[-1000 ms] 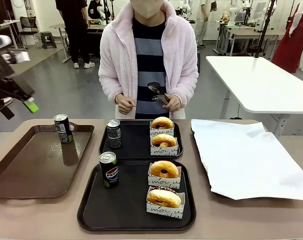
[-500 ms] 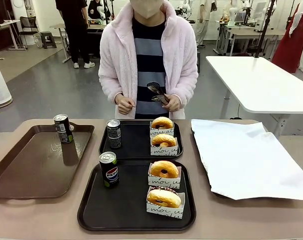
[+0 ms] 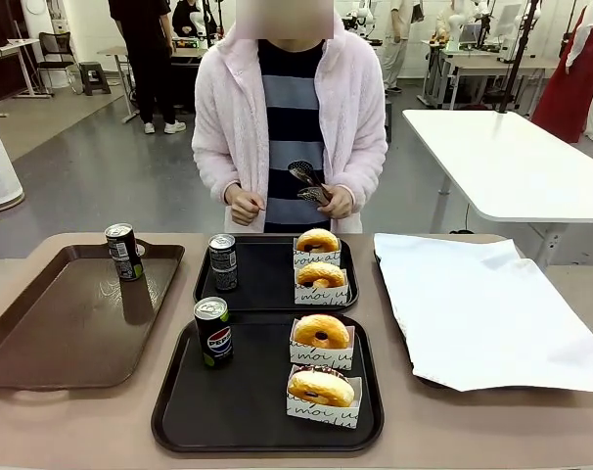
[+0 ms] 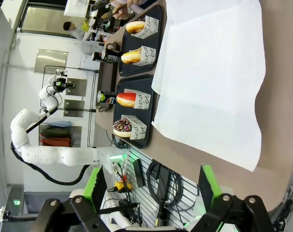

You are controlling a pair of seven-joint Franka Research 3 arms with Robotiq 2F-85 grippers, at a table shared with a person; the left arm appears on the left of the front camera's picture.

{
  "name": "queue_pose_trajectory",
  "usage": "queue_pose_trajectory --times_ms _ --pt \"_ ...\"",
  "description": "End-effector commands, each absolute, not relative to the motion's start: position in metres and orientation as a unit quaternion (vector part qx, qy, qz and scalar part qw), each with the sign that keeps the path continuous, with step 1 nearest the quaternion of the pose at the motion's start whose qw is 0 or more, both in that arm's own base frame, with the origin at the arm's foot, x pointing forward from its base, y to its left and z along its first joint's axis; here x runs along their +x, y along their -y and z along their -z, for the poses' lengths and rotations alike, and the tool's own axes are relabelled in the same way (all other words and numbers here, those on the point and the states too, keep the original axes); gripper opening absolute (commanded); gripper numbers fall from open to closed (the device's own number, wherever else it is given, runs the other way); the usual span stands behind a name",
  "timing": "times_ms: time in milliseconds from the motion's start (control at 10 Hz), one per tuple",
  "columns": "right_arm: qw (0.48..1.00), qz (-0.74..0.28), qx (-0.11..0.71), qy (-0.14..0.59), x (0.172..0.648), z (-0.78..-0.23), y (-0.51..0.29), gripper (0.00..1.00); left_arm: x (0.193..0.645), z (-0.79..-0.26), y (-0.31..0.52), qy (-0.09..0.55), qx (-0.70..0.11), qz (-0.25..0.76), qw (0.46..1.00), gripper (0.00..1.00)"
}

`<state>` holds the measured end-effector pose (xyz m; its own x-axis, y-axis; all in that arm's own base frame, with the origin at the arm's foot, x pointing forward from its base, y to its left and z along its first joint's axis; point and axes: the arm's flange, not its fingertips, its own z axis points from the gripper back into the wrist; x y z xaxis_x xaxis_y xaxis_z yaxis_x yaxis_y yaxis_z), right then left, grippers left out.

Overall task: Set up donuts and drinks on trays.
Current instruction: Pick up one Pepsi coke from the Handle tray and place it on the Flat Tray without a Pepsi coke.

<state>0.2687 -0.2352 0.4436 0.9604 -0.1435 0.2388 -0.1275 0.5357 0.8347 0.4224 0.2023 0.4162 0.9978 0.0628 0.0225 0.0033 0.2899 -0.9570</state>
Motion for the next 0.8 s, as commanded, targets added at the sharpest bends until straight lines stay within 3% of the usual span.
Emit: queue_pose_trajectory --times_ms 0,700 --pt "0.860 0.001 0.488 0.147 0.2694 -0.4441 0.2359 1.00 0.4228 -0.4131 -0.2073 0.046 -0.567 -0.016 0.822 1.00" --pt "0.860 0.001 0.488 0.147 0.2694 -0.4441 0.2359 1.00 0.4260 -0.4133 -0.2109 0.046 -0.576 -0.032 0.816 1.00"
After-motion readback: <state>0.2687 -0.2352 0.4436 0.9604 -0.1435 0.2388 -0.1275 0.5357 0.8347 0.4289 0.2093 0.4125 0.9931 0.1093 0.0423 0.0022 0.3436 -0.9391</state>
